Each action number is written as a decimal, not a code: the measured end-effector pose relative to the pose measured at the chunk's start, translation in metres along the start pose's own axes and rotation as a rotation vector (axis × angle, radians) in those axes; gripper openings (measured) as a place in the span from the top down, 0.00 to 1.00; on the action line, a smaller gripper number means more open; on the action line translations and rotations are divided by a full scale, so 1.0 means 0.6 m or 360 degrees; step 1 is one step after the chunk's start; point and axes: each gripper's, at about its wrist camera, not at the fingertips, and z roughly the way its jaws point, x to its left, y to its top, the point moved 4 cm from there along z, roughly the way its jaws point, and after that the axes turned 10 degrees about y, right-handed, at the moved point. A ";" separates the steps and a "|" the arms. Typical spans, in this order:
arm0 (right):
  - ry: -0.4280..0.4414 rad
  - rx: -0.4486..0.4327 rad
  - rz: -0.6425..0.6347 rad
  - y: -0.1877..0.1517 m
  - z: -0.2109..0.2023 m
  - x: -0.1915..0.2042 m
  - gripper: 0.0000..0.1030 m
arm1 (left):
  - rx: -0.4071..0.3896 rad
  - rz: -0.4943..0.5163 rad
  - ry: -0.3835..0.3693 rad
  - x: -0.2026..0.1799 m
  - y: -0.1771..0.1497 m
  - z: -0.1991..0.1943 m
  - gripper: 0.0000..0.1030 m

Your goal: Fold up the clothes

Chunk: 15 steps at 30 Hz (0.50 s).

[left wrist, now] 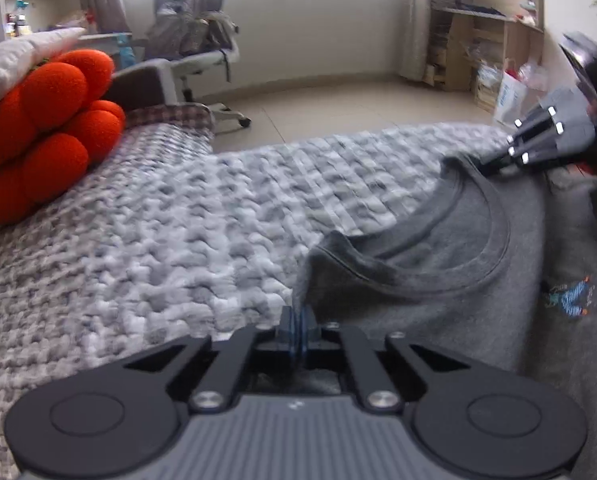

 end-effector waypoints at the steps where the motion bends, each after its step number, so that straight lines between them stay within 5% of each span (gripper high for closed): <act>1: -0.0071 -0.0022 -0.0069 -0.003 -0.001 0.011 1.00 | -0.0028 -0.0020 0.0022 0.006 0.004 -0.010 0.97; 9: -0.0389 -0.0588 -0.0115 0.019 -0.129 0.051 1.00 | -0.0377 -0.0038 0.0132 0.045 0.048 -0.112 0.98; 15: -0.0609 -0.0848 -0.0186 0.064 -0.220 0.087 1.00 | -0.0729 0.0070 0.0446 0.091 0.146 -0.170 0.98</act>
